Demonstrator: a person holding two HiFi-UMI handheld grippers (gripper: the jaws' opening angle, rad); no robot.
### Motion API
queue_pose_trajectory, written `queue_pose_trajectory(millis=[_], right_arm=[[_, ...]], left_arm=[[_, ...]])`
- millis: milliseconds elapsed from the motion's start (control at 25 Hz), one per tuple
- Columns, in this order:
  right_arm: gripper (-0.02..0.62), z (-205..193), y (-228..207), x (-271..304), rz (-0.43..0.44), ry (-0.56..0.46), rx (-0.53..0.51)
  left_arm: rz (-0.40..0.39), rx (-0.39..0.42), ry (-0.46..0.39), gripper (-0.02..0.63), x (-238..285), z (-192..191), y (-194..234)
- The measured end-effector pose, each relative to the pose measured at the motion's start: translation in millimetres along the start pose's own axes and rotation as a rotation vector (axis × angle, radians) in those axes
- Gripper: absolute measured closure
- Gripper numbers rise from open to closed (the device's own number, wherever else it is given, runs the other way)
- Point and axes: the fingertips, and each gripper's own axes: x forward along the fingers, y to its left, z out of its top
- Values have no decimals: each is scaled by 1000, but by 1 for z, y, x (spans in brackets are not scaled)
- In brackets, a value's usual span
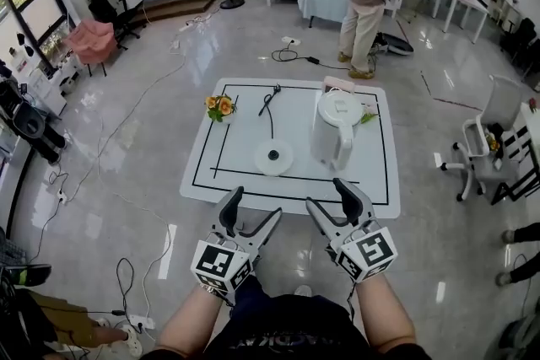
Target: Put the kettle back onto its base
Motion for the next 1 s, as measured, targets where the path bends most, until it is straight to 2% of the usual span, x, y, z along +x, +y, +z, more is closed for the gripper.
queue_pose_trajectory(millis=[520,1000], right_arm=[[327,5,-40,89,-213,14,9],[327,12,-53,128,-415,23,-8]], left_arm=[[-203,-17,34,241,71,9,85],[-409,-35,43,241,113,14,127]])
